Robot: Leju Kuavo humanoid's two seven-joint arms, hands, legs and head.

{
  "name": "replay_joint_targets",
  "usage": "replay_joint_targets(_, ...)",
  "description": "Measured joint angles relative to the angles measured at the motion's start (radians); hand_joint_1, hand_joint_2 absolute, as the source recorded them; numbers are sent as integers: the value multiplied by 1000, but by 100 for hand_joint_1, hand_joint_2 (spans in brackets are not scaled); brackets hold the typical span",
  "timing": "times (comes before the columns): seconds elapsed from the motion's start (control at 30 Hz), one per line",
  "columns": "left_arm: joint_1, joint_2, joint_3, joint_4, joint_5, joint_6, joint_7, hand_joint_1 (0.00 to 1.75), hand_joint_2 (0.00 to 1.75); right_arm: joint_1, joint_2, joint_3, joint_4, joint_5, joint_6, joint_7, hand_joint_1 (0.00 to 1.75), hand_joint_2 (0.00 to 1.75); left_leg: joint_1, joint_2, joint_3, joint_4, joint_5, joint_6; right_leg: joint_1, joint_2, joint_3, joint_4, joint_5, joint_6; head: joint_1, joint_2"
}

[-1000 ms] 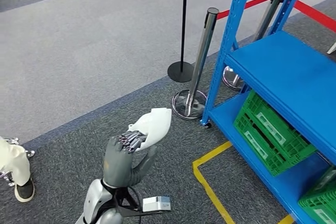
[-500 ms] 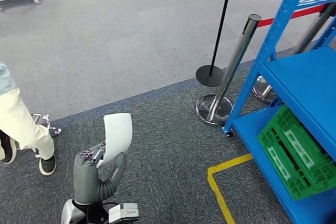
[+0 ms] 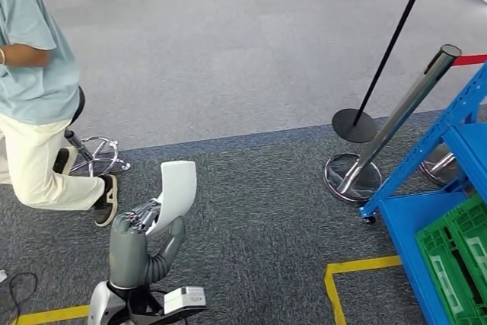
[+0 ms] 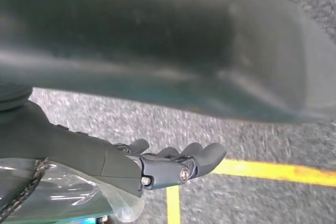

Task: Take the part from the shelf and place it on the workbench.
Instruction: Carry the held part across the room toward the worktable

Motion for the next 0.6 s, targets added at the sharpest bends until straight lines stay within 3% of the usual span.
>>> replay_joint_targets(0.07, -15, 6, -6, 5, -3, 0, 6, 175, 175, -1, -2, -9, 0, -5, -7, 2, 0, 0, 3, -23, -6, 1, 3, -13, 2, -12, 8, -6, -2, -7, -1, 0)
replay_joint_targets(0.1, -19, 10, -8, 6, -5, 0, 8, 175, 175, -2, -3, -13, 0, -7, -9, 2, 0, 0, 4, -18, -9, 5, 0, -18, 2, -23, 13, -8, 0, -13, -1, 0)
replay_joint_targets(0.17, -30, 16, -15, 9, -7, 0, 12, 175, 175, -1, -5, -20, 0, -10, -10, 2, 0, 0, 3, 31, -33, 58, -34, -28, 1, -50, 19, -14, 3, -24, -6, 0)
replay_joint_targets(0.23, -41, 23, -23, 12, -4, 0, 17, 175, 175, 3, -5, -29, 0, -18, -11, 1, 0, 0, 4, 89, -91, 184, -98, -36, 5, -79, 23, -15, -1, -30, -11, 0)
replay_joint_targets(0.3, -45, 30, -30, 16, 0, 0, 18, 175, 175, 6, -6, -39, 0, -23, -14, -8, 0, 0, 8, 106, -136, 282, -129, -42, 7, -103, 25, -15, -5, -32, -11, 0)
replay_joint_targets(0.33, -45, 33, -31, 18, 0, 0, 17, 175, 175, 6, -6, -44, 0, -25, -17, -21, 0, 0, 10, 108, -135, 280, -117, -43, 8, -110, 26, -15, -7, -32, -11, 0)
replay_joint_targets(0.37, -45, 34, -31, 20, 0, 0, 15, 175, 175, 6, -6, -48, 0, -26, -23, -40, 0, 0, 11, 109, -113, 238, -87, -42, 8, -116, 29, -15, -9, -30, -11, 0)
replay_joint_targets(0.43, -48, 35, -32, 22, 1, 0, 7, 175, 175, 3, -3, -56, -1, -32, -36, -82, 0, 0, 9, 116, -44, 103, -22, -35, 10, -121, 33, -15, -13, -26, -10, 0)
replay_joint_targets(0.47, -52, 35, -34, 23, 3, 0, 3, 175, 175, 2, -1, -61, -1, -35, -39, -97, 0, 0, 7, 120, -17, 49, -6, -30, 11, -121, 33, -14, -15, -22, -11, 0)
replay_joint_targets(0.5, -55, 35, -37, 24, 7, 0, 0, 175, 175, 1, 0, -65, -1, -36, -40, -107, 0, 0, 5, 122, -4, 18, -2, -27, 13, -122, 32, -14, -15, -18, -10, 0)
replay_joint_targets(0.6, -62, 37, -51, 32, 16, 0, -3, 175, 175, 1, 5, -73, -1, -31, -38, -121, 0, 0, 3, 120, -1, -1, -4, -14, 12, -124, 31, -19, -16, -1, -8, 0)
